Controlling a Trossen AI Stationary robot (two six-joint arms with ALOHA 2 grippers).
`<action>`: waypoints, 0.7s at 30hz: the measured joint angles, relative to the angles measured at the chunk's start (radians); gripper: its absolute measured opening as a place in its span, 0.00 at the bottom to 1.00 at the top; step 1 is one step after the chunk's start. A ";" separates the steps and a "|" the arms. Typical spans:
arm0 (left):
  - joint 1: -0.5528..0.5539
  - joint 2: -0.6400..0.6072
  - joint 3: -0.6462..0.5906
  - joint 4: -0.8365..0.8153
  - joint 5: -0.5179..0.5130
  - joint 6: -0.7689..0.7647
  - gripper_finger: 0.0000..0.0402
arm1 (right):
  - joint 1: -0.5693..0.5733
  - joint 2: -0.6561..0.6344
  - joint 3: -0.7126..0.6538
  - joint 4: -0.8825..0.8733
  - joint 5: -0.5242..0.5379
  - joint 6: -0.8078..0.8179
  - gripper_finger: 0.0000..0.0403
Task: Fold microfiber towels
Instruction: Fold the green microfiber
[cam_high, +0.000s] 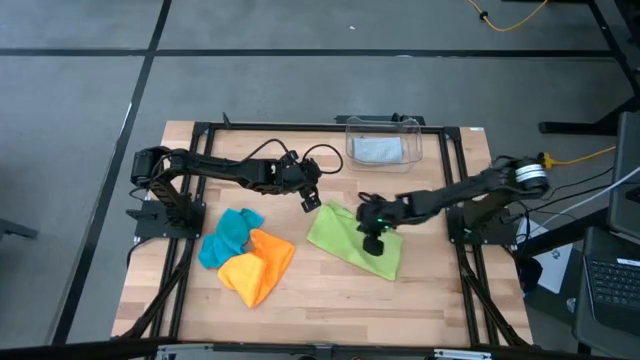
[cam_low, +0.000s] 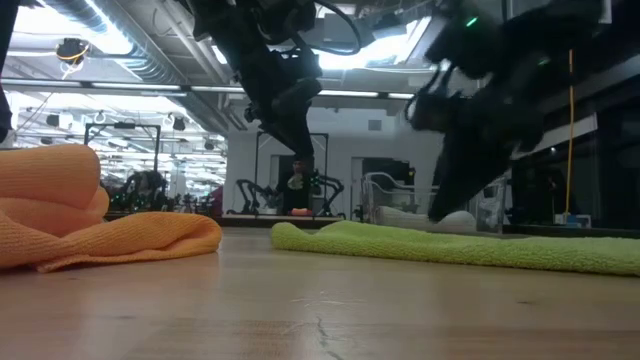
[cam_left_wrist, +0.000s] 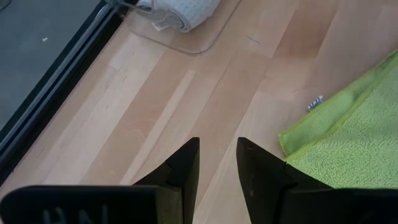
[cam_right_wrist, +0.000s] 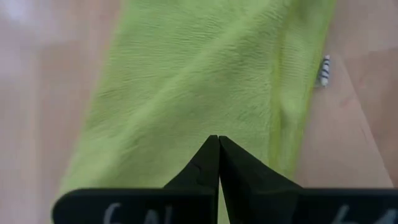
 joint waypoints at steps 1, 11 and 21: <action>0.000 0.000 0.000 0.000 0.000 0.000 0.25 | -0.010 0.029 0.019 -0.008 0.000 0.000 0.03; 0.000 0.000 0.000 -0.002 0.000 0.004 0.25 | -0.059 0.159 0.174 -0.354 0.237 0.072 0.03; 0.000 0.000 0.000 -0.002 0.000 0.007 0.25 | -0.049 0.144 0.210 -0.472 0.298 0.109 0.03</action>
